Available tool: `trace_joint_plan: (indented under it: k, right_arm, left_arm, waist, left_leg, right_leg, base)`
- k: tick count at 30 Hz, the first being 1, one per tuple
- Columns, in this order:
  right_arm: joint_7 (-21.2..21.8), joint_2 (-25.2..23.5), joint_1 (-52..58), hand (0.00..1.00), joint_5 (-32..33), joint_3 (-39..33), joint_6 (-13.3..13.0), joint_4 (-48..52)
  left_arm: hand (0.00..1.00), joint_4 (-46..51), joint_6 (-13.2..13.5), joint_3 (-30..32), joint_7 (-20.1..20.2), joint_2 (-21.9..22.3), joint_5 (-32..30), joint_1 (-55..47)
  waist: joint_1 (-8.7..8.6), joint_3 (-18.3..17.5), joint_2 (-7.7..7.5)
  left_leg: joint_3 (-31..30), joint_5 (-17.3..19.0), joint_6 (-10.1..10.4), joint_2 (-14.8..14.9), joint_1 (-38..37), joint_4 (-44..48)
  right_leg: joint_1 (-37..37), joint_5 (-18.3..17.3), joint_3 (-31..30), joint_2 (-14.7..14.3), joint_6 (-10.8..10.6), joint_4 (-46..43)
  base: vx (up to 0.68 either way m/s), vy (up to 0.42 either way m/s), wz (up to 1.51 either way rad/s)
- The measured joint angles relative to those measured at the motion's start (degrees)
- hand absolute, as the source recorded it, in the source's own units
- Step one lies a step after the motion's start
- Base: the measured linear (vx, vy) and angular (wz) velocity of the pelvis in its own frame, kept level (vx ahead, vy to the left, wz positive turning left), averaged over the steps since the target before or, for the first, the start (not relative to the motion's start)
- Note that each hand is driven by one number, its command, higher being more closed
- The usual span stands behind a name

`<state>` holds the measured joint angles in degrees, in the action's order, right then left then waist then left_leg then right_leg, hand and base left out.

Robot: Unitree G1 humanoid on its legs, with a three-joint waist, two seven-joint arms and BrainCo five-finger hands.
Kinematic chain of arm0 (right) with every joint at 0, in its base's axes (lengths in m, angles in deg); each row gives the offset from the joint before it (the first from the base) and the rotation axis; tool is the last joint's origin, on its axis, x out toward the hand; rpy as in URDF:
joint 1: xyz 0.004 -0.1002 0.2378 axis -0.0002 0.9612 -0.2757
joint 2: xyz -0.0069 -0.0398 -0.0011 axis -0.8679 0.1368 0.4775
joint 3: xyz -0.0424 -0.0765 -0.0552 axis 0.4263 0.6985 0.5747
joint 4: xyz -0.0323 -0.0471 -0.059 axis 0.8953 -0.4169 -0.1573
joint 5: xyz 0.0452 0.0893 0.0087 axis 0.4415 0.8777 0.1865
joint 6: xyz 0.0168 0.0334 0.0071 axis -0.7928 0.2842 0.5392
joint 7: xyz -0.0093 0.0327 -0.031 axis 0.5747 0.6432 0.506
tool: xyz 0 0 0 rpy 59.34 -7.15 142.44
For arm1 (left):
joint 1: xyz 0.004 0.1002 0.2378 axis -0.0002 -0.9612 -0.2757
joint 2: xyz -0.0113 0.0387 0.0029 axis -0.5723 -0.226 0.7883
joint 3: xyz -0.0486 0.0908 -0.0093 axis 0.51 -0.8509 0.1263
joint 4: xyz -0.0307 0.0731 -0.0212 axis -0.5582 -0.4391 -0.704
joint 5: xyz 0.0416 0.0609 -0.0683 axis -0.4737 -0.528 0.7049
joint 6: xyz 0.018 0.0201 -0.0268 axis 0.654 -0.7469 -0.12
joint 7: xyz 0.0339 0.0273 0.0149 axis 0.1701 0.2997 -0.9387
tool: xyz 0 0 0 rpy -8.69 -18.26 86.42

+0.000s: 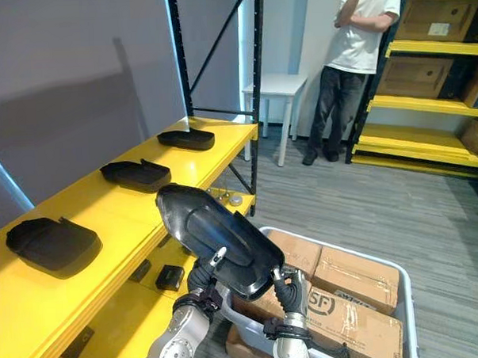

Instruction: Walk over and take plastic housings, then place them on the shelf

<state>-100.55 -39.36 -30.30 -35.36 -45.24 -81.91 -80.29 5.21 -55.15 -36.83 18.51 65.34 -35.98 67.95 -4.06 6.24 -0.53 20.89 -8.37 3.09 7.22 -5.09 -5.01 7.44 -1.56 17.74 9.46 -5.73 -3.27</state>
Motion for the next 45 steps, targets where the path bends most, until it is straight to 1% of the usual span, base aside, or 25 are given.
trace_joint_plan:
  k: [2, 5, 10, 12, 14, 15, 16, 17, 20, 22, 23, 24, 25, 26, 27, 28, 29, 31, 33, 35, 38, 39, 41, 43, 45]
  right_arm:
    - [-0.45, 0.02, -0.47, 1.00, -0.84, 2.81, -2.86, 0.01]
    - [-0.68, 0.06, -1.21, 1.00, -1.24, 4.55, -6.02, 0.04]
    - [0.40, 0.18, -4.37, 1.00, -1.49, 9.81, -12.24, 0.86]
    - [1.31, 0.19, -4.34, 1.00, -1.48, 10.54, -13.73, 1.54]
    - [1.57, 0.49, -4.19, 1.00, -1.49, 11.47, -14.44, 2.19]
    - [1.61, 1.25, -4.04, 0.00, -1.61, 12.41, -14.53, 3.94]
    - [1.63, 1.62, -4.07, 0.00, -1.74, 12.66, -14.69, 4.40]
    - [1.69, 1.94, -4.27, 0.00, -2.85, 13.27, -15.37, 4.44]
    - [3.65, 1.48, -4.51, 0.00, -3.85, 16.39, -16.41, 3.91]
    - [5.65, 1.37, -4.68, 0.00, -3.78, 18.23, -16.35, 2.36]
    - [7.21, 0.89, -4.88, 0.00, -3.72, 18.83, -16.06, 1.59]
    - [7.69, 0.61, -5.04, 0.00, -3.67, 19.35, -15.87, 1.31]
    - [8.34, 0.10, -5.14, 0.00, -3.48, 20.10, -15.18, 0.79]
    - [8.94, 0.09, -5.16, 0.00, -2.48, 20.46, -14.23, 0.64]
    - [9.35, -0.16, -5.40, 0.00, -2.42, 20.36, -13.89, 0.61]
    - [10.28, -0.78, -5.54, 0.00, -2.25, 20.02, -13.44, 0.63]
    - [11.28, -1.54, -5.59, 0.00, -2.24, 19.37, -12.70, 0.66]
    - [12.67, -2.28, -5.30, 0.00, -1.89, 17.66, -11.36, 0.88]
    - [13.99, -2.31, -3.41, 0.00, -1.15, 13.90, -9.81, 1.58]
    - [15.37, -1.65, 1.11, 0.00, 1.80, 6.76, -7.61, 5.06]
    - [18.80, 0.10, 4.83, 0.00, 5.21, 1.56, -7.00, 8.06]
    - [20.53, 0.90, 5.79, 0.00, 6.80, 0.31, -6.14, 9.28]
    - [23.48, 1.34, 7.29, 0.00, 9.63, -0.75, -5.01, 11.19]
    - [26.16, 0.86, 9.13, 0.00, 10.70, -2.54, -4.80, 12.75]
    - [28.77, 1.33, 11.05, 0.00, 11.57, -6.14, -4.74, 14.51]
  left_arm:
    - [1.00, -0.08, 4.27, 0.80, 0.00, -0.07, 3.59, -0.30]
    - [1.00, 0.88, 8.47, 1.19, 0.99, -0.10, 4.85, -0.91]
    - [1.00, 10.53, 13.01, 5.25, 3.90, -0.17, 4.49, -7.85]
    - [1.00, 13.68, 13.94, 5.79, 4.41, -0.22, 3.10, -9.65]
    - [1.00, 16.90, 13.99, 6.36, 4.94, -0.34, 1.27, -11.53]
    - [1.00, 19.59, 13.56, 7.19, 6.00, -0.61, -0.56, -12.72]
    - [1.00, 20.67, 13.48, 7.39, 6.37, -0.76, -1.61, -13.05]
    - [1.00, 23.58, 13.25, 7.99, 6.90, -1.50, -4.26, -14.33]
    - [1.00, 28.44, 12.66, 10.60, 8.34, -3.05, -6.76, -17.92]
    - [1.00, 32.20, 11.58, 11.32, 10.18, -3.51, -10.29, -19.50]
    - [1.00, 34.22, 10.65, 12.13, 12.40, -3.87, -13.26, -20.04]
    - [1.00, 35.19, 10.17, 12.52, 13.31, -3.99, -14.81, -20.44]
    - [1.00, 36.06, 9.17, 13.73, 14.74, -4.03, -17.97, -20.82]
    - [1.00, 36.41, 7.58, 14.88, 15.67, -4.34, -21.41, -20.70]
    - [1.00, 36.91, 7.15, 15.62, 15.93, -4.87, -22.74, -20.65]
    - [1.00, 37.40, 6.76, 17.16, 16.10, -6.21, -25.32, -20.01]
    - [1.00, 37.35, 5.71, 19.10, 15.71, -7.82, -27.93, -19.32]
    - [1.00, 36.82, 3.93, 22.47, 15.33, -9.97, -28.82, -18.49]
    - [1.00, 33.99, 2.36, 25.27, 14.62, -12.21, -30.28, -15.61]
    - [1.00, 31.27, 1.11, 29.21, 14.32, -14.70, -30.25, -14.02]
    - [1.00, 30.82, -0.34, 33.85, 13.72, -15.46, -32.11, -16.56]
    - [1.00, 30.40, -0.46, 35.77, 13.09, -15.41, -32.54, -17.73]
    - [1.00, 29.45, -0.51, 37.71, 12.92, -15.38, -33.98, -19.28]
    - [1.00, 27.30, -0.70, 39.25, 12.92, -15.37, -35.88, -20.12]
    - [1.00, 24.26, -1.02, 40.43, 13.52, -15.37, -35.92, -20.02]
  waist:
    - [0.49, -0.01, 0.01]
    - [1.35, -0.45, 0.02]
    - [2.99, -0.51, 0.11]
    - [4.14, -0.49, 0.16]
    - [4.47, -0.45, 0.18]
    - [4.55, -0.40, 0.18]
    - [4.79, -0.37, 0.26]
    - [6.20, -0.08, 0.62]
    - [8.96, 0.05, 0.68]
    - [9.19, 0.17, 0.17]
    - [9.72, 0.79, -0.28]
    - [9.84, 0.96, 0.15]
    - [9.46, 1.56, 0.00]
    - [8.27, 1.58, 0.29]
    - [7.87, 1.66, 0.61]
    - [7.44, 2.43, 0.31]
    - [7.27, 2.72, 0.32]
    - [6.34, 3.21, 0.36]
    - [6.09, 3.41, 0.39]
    - [4.31, 3.35, -0.07]
    - [4.81, 3.23, -0.34]
    - [4.59, 3.13, -0.18]
    - [4.85, 3.02, -0.12]
    - [4.51, 2.99, -0.08]
    - [3.22, 2.99, 0.21]
  left_leg:
    - [-0.54, -0.16, 0.12, 0.27, 0.18, -0.13]
    - [-2.48, -0.52, -0.05, 0.17, 1.71, 0.02]
    - [-6.78, -1.77, -0.31, -0.61, 3.74, 0.06]
    - [-8.39, -2.53, -1.10, -1.52, 4.12, 0.06]
    - [-7.03, -1.16, -3.16, -2.52, 4.47, -0.09]
    - [-0.08, -0.33, -3.93, -1.79, 5.15, 1.27]
    - [1.28, -0.32, -3.98, -1.75, 5.51, 1.63]
    - [2.11, -0.57, -4.34, -2.23, 6.49, 1.64]
    - [0.06, -0.89, -4.70, -4.72, 7.02, 0.43]
    - [-0.53, -0.93, -4.78, -6.86, 7.89, 0.04]
    - [-0.53, -0.49, -5.42, -8.36, 8.88, 2.08]
    - [-0.86, -0.29, -5.80, -8.83, 9.24, 3.27]
    - [-2.48, 0.21, -7.09, -9.82, 9.08, 4.30]
    - [-5.11, 0.81, -7.96, -10.48, 8.60, 4.66]
    - [-6.22, 0.95, -8.13, -10.26, 8.06, 4.58]
    - [-8.67, 1.38, -8.71, -9.97, 7.79, 4.51]
    - [-10.79, 1.44, -8.79, -9.63, 7.79, 4.22]
    - [-14.35, 1.56, -8.67, -10.18, 7.44, 3.96]
    - [-17.49, 1.56, -8.67, -11.62, 6.79, 3.30]
    - [-20.66, 1.52, -8.65, -13.48, 6.71, 3.04]
    - [-21.18, 1.57, -8.67, -15.00, 5.33, 2.05]
    - [-21.57, 1.69, -8.54, -15.01, 5.20, 1.81]
    - [-21.20, 1.91, -7.73, -14.07, 5.25, 1.62]
    - [-20.93, 2.25, -6.82, -13.23, 5.32, 2.08]
    - [-20.12, 2.38, -6.58, -12.78, 5.35, 2.82]
  right_leg:
    - [0.11, -0.11, 0.38, -0.25, 0.16, 0.30]
    - [0.32, -0.06, 2.28, -0.31, 0.13, 0.33]
    - [1.63, -0.08, 7.72, -0.16, -0.15, 0.22]
    - [3.46, -0.69, 11.51, 0.39, -0.72, -0.01]
    - [6.33, -1.47, 16.77, 1.42, -1.55, -0.46]
    - [8.31, -1.68, 22.19, 2.21, -1.92, -0.49]
    - [8.76, -1.91, 24.14, 2.53, -2.27, -0.64]
    - [9.34, -2.63, 27.44, 3.41, -3.11, -1.83]
    - [9.39, -5.99, 29.40, 5.76, -3.90, -5.26]
    - [8.31, -8.69, 30.06, 8.68, -3.22, -9.24]
    - [7.94, -10.11, 31.24, 11.66, -2.95, -12.87]
    - [8.02, -10.72, 31.48, 12.67, -1.90, -15.01]
    - [7.13, -10.13, 29.50, 15.43, 1.86, -22.19]
    - [3.63, -6.44, 23.87, 17.08, 7.51, -30.77]
    - [2.01, -4.49, 20.29, 17.28, 9.33, -34.39]
    - [-1.24, -5.86, 13.61, 15.54, 5.85, -38.48]
    - [-4.23, -8.87, 9.13, 12.36, 3.02, -38.92]
    - [-6.58, -10.77, 4.60, 8.12, 1.50, -34.60]
    - [-8.59, -10.92, -1.62, 5.01, 1.17, -28.43]
    - [-10.24, -10.73, -9.54, 2.45, 0.92, -21.34]
    - [-10.29, -10.41, -9.28, 2.47, 1.41, -16.40]
    - [-9.79, -8.94, -9.70, 1.60, 2.46, -14.53]
    - [-8.85, -6.63, -9.33, 0.64, 2.51, -11.61]
    - [-7.64, -5.31, -9.19, -0.29, 1.71, -9.33]
    - [-7.26, -5.45, -9.04, -0.62, 1.49, -9.17]
  base:
    - [-0.04, -0.031, 0.10]
    - [-0.02, -0.030, 0.26]
    - [-0.01, -0.031, 0.54]
    - [-0.01, -0.013, 0.97]
    - [0.00, 0.014, 1.42]
    - [0.03, 0.033, 1.61]
    - [0.04, 0.057, 2.04]
    - [0.04, 0.072, 1.37]
    - [0.03, 0.059, 0.88]
    - [0.01, 0.084, 0.94]
    - [0.02, 0.098, 0.65]
    - [0.06, 0.097, 0.66]
    - [0.07, 0.144, 0.81]
    - [0.09, 0.175, 0.90]
    - [0.13, 0.195, 1.02]
    - [0.15, 0.085, 0.93]
    - [0.16, 0.033, 0.95]
    - [0.10, -0.015, 1.01]
    - [0.05, -0.024, 1.03]
    - [0.04, -0.074, 1.20]
    - [0.07, -0.106, 0.53]
    - [0.10, -0.144, 0.12]
    - [0.08, -0.139, -0.05]
    - [0.08, -0.142, -0.12]
    - [0.06, -0.105, -0.02]
